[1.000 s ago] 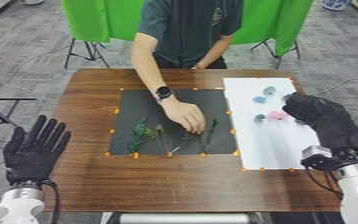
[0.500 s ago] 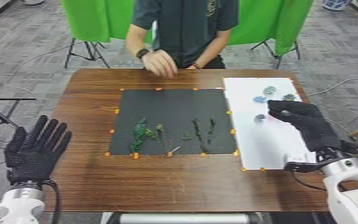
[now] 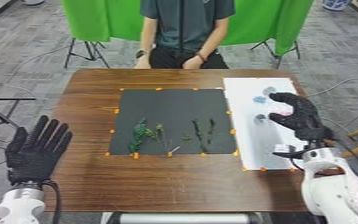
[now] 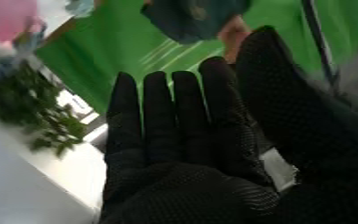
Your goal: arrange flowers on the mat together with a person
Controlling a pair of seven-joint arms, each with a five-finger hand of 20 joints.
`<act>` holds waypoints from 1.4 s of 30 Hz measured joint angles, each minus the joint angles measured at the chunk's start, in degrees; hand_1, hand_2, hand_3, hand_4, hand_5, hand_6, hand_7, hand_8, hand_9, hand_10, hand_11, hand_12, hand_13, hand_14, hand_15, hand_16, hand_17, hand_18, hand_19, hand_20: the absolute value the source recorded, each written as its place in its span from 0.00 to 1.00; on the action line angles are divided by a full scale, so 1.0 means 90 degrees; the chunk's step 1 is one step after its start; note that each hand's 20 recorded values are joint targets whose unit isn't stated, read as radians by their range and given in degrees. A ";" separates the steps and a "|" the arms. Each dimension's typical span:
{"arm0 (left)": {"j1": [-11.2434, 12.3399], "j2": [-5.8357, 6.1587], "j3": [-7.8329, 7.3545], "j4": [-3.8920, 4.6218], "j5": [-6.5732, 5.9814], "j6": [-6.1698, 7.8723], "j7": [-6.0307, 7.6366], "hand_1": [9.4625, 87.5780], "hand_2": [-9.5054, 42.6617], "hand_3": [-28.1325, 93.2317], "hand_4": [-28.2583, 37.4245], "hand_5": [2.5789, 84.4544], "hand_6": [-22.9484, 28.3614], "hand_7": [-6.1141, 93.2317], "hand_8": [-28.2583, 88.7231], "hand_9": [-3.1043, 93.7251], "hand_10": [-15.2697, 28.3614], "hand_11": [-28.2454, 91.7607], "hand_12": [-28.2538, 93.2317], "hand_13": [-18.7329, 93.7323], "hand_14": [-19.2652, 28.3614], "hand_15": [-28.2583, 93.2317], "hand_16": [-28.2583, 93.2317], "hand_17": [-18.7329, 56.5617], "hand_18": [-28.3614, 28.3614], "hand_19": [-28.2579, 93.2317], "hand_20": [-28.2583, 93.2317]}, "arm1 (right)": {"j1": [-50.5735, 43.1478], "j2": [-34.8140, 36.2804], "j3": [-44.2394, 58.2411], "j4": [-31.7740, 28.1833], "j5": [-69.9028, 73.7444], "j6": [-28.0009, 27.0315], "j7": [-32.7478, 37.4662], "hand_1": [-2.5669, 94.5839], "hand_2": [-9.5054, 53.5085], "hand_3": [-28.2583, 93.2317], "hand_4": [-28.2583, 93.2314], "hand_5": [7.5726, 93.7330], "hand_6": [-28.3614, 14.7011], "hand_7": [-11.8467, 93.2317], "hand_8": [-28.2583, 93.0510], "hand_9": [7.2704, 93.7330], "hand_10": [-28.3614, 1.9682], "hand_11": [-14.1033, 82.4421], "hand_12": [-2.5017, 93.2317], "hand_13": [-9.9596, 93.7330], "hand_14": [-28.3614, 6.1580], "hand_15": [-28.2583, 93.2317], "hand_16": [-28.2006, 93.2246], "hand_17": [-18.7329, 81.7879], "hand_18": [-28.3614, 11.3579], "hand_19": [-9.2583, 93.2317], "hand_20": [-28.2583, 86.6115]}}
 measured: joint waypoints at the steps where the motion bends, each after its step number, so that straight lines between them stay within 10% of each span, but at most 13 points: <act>1: 0.0000 -0.0003 0.0000 0.0000 0.0000 0.0000 0.0001 0.24 0.41 0.83 0.00 0.50 0.58 0.13 0.16 0.45 0.63 0.35 0.28 0.42 0.72 0.45 0.18 0.20 0.70 0.48 0.30 | 0.0074 0.0036 -0.0020 0.0084 -0.0252 -0.0198 -0.0024 0.55 0.00 0.87 0.00 0.46 0.65 0.34 0.09 0.44 0.65 0.23 0.12 0.48 0.68 0.35 0.25 0.45 0.54 0.30 0.41; 13: -0.0033 -0.0021 0.0044 0.0010 -0.0003 0.0000 0.0003 0.24 0.41 0.83 0.00 0.50 0.58 0.13 0.16 0.45 0.63 0.35 0.28 0.42 0.72 0.46 0.18 0.20 0.71 0.48 0.30 | 0.1354 0.0690 -0.1310 0.0862 -0.2896 -0.0908 0.0048 0.57 0.00 0.85 0.00 0.48 0.66 0.34 0.09 0.46 0.66 0.23 0.14 0.53 0.68 0.37 0.28 0.47 0.48 0.42 0.47; 23: -0.0045 -0.0032 0.0050 0.0018 -0.0004 0.0017 -0.0001 0.24 0.42 0.83 0.00 0.50 0.58 0.13 0.16 0.45 0.63 0.35 0.28 0.42 0.72 0.46 0.17 0.20 0.70 0.48 0.30 | 0.2011 0.0759 -0.1767 0.0968 -0.2910 -0.2842 0.1003 0.61 0.00 0.81 0.00 0.52 0.67 0.33 0.10 0.52 0.66 0.24 0.16 0.65 0.68 0.39 0.38 0.51 0.46 0.55 0.50; 31: -0.0048 -0.0041 0.0050 0.0020 -0.0005 0.0040 -0.0011 0.24 0.42 0.83 0.00 0.50 0.58 0.13 0.16 0.45 0.63 0.35 0.28 0.42 0.72 0.46 0.17 0.20 0.70 0.48 0.30 | 0.1975 0.0755 -0.1825 0.1176 -0.2735 -0.2340 0.0980 0.74 0.00 0.66 0.00 0.67 0.72 0.47 0.19 0.80 0.75 0.22 0.39 0.79 0.75 0.43 0.58 0.55 0.45 0.60 0.58; 42: -0.0081 -0.0051 0.0042 0.0042 -0.0002 0.0067 -0.0109 0.24 0.42 0.83 0.00 0.50 0.58 0.13 0.16 0.45 0.63 0.35 0.28 0.42 0.72 0.46 0.17 0.20 0.70 0.48 0.30 | 0.1851 0.0878 -0.2234 0.1003 -0.2336 -0.1239 0.0975 0.72 0.00 0.70 0.00 0.69 0.71 0.49 0.19 0.81 0.74 0.22 0.40 0.79 0.74 0.43 0.58 0.55 0.44 0.61 0.59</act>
